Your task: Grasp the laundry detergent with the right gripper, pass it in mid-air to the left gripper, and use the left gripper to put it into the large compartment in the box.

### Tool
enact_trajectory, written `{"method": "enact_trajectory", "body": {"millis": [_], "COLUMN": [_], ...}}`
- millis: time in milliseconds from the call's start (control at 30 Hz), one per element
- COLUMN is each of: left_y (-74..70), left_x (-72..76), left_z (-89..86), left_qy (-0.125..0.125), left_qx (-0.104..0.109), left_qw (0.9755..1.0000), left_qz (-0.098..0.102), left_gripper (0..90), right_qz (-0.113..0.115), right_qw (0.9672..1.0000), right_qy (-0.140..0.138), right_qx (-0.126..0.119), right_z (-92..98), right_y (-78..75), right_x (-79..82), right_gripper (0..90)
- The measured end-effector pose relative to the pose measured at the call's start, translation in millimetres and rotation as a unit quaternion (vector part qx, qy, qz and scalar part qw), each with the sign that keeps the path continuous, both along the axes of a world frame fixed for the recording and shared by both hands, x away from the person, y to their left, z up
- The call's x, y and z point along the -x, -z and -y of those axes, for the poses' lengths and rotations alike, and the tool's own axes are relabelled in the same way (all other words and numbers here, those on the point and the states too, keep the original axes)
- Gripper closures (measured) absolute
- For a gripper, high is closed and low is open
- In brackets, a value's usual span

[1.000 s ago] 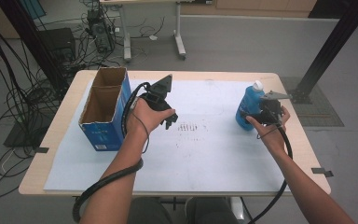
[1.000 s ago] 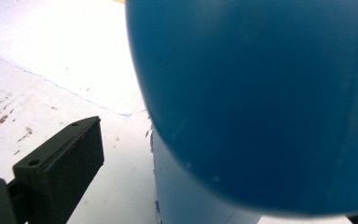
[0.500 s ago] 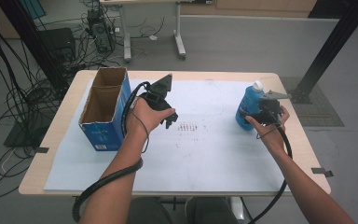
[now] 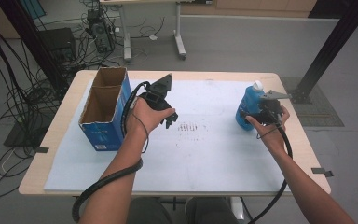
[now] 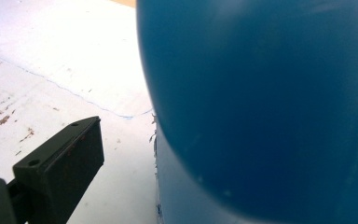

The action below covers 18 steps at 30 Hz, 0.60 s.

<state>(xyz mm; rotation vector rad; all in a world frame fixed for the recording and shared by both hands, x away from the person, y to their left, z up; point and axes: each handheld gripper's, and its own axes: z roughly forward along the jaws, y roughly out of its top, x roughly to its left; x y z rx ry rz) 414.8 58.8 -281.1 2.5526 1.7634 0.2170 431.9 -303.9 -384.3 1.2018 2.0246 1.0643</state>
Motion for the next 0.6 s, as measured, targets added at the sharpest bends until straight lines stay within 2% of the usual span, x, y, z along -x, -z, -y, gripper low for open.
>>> {"method": "enact_trajectory", "body": {"millis": [600], "left_y": [-1.5], "left_x": [2.8], "left_z": [0.2], "left_qy": [0.000], "left_qx": [0.005], "left_qw": [1.0000], "left_qz": [0.003], "left_gripper": [5.1], "right_qz": [0.000], "right_qw": [1.0000], "right_qy": [0.001], "right_qx": [-0.001], "right_z": [-0.1], "right_y": [0.4], "right_x": [-0.2], "right_gripper": [1.8]}}
